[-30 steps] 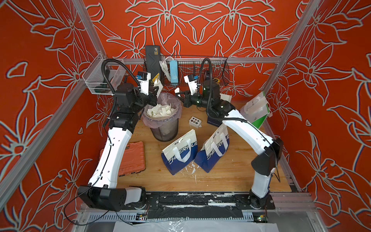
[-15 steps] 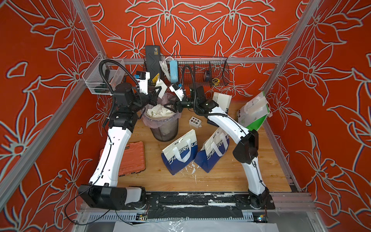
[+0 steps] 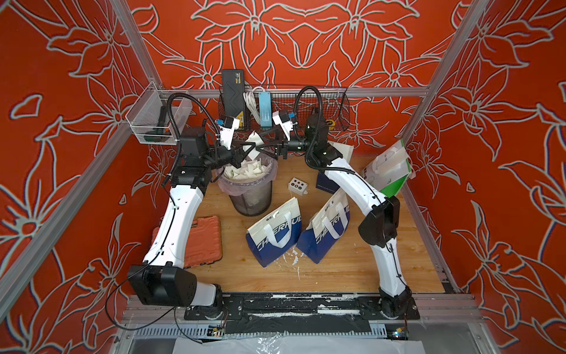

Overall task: Shred takeout receipts and throw away
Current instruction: Shred the takeout receipt.

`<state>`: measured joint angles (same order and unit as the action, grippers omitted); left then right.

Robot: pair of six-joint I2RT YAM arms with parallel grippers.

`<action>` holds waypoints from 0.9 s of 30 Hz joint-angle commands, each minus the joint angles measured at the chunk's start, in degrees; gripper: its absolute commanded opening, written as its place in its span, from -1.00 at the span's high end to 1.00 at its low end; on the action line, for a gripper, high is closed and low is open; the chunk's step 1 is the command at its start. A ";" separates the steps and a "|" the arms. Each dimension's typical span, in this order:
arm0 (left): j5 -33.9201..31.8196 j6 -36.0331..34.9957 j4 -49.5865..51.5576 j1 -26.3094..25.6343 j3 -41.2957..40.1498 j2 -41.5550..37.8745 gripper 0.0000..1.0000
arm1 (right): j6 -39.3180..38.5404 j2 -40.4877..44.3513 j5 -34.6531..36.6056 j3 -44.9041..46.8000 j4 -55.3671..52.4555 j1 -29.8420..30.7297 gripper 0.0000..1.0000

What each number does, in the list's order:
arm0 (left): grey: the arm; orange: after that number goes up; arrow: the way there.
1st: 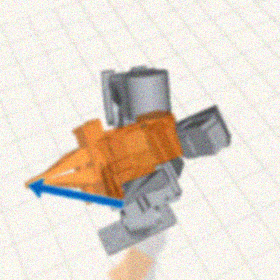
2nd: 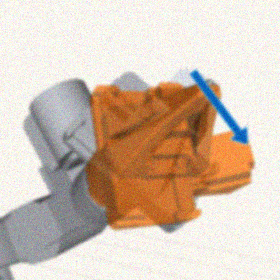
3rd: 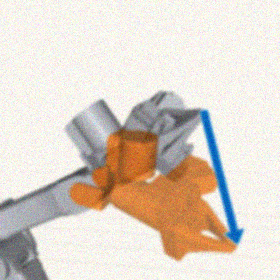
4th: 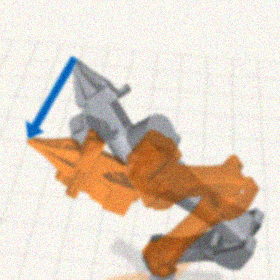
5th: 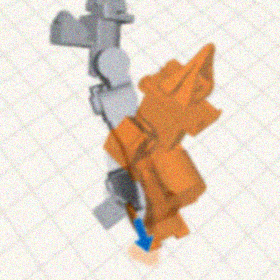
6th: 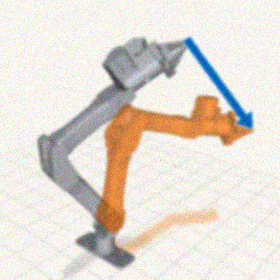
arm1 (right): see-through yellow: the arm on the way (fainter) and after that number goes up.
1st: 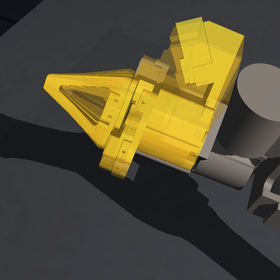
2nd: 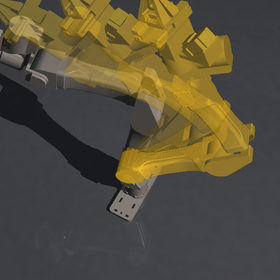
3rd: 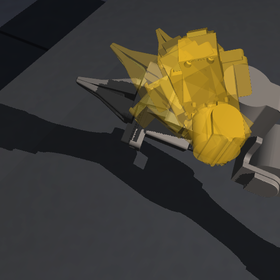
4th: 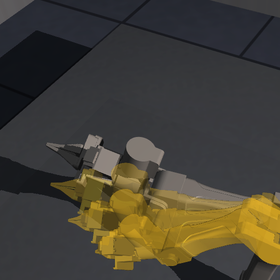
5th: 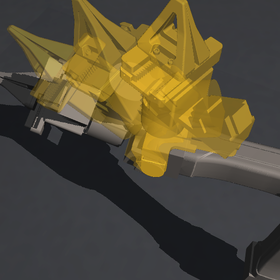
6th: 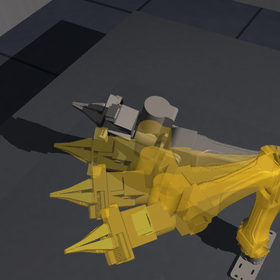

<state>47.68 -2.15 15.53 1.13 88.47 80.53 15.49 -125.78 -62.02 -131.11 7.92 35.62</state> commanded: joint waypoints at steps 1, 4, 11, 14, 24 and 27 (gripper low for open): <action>3.23 -3.65 2.67 0.11 0.44 -1.15 1.00 | 0.02 -0.66 -7.14 -2.36 0.83 0.16 -0.26; 2.72 -4.09 3.11 0.10 0.17 -1.24 1.00 | 2.98 -0.67 -8.72 -2.66 3.10 -0.02 0.05; 3.50 -4.08 3.02 0.13 0.10 -1.48 1.00 | 7.27 -2.26 -9.06 -6.02 3.69 -0.35 0.63; 3.30 -4.08 2.83 0.09 -0.60 -1.85 1.00 | 9.02 -2.75 -9.21 -6.96 4.25 -0.32 0.85; 4.32 -0.71 0.25 0.08 -0.72 -2.72 0.67 | -5.69 -0.29 -4.46 -7.46 -12.84 -0.46 1.00; 4.91 -0.57 0.03 0.12 -1.11 -3.25 0.50 | -9.95 0.86 -2.00 -7.38 -16.26 -0.63 1.00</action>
<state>49.91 -3.31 17.93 1.34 87.24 79.83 11.94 -127.11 -67.37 -137.43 -2.61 35.24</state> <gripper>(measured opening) 0.226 0.050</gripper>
